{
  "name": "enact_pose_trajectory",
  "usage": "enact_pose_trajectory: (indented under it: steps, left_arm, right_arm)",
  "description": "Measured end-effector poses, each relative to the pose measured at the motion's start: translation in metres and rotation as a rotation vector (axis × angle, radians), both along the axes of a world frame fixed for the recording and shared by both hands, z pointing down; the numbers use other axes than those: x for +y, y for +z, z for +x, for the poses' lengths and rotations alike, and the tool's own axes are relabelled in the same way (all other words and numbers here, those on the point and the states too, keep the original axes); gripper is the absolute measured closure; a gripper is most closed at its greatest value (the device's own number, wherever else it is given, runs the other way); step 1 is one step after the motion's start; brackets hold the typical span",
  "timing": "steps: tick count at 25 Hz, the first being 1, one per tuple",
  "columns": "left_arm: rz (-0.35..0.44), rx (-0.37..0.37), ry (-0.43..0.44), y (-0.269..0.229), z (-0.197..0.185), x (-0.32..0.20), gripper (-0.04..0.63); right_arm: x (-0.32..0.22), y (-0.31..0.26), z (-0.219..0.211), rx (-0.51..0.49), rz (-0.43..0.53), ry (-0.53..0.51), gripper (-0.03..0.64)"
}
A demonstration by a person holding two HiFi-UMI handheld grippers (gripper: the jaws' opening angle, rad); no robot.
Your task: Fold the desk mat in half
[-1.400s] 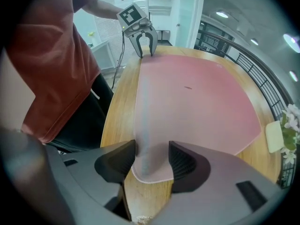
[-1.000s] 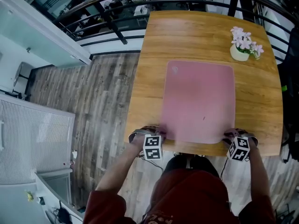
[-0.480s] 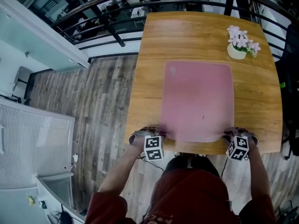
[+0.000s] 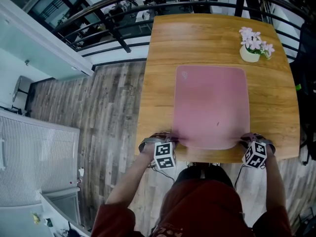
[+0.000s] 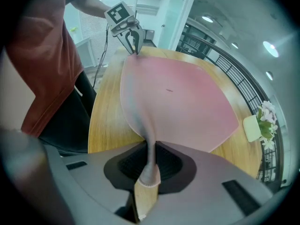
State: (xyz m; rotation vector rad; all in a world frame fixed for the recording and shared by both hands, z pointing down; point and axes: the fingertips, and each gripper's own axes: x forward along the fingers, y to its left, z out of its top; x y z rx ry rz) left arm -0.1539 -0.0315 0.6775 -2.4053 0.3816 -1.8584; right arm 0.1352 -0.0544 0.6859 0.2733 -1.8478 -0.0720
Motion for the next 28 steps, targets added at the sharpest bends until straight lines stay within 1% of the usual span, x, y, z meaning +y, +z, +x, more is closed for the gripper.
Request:
enact_pose_trajectory:
  steps: [3,6,9,12,14,18,23,28]
  left_arm:
    - [0.029,0.022,-0.004,-0.008,-0.001,-0.015,0.546]
    - [0.047,0.019,-0.001,-0.012,-0.002,-0.027,0.546]
    - [0.051,0.024,0.000,-0.015,-0.003,-0.036,0.546]
    - [0.063,0.035,0.009,-0.014,-0.002,-0.040,0.546]
    - [0.085,0.036,0.009,-0.015,-0.004,-0.046,0.546]
    - [0.120,0.024,0.041,-0.015,-0.002,-0.053,0.546]
    - [0.125,0.028,0.071,-0.007,-0.003,-0.054,0.543]
    - [0.116,0.035,0.097,-0.004,-0.002,-0.055,0.535]
  right_arm:
    - [-0.002,-0.002,0.000,-0.004,0.006,0.031,0.557]
    - [-0.008,-0.010,-0.002,-0.022,0.022,0.071,0.558]
    - [-0.018,-0.019,-0.003,-0.045,0.070,0.114,0.560]
    - [-0.024,-0.023,-0.003,-0.029,0.132,0.136,0.560]
    - [-0.026,-0.023,-0.004,-0.014,0.151,0.151,0.560]
    - [-0.023,-0.017,-0.004,0.016,0.157,0.168,0.560]
    - [-0.026,-0.014,-0.008,0.041,0.180,0.163,0.555]
    - [-0.018,-0.012,-0.010,0.046,0.170,0.153,0.549]
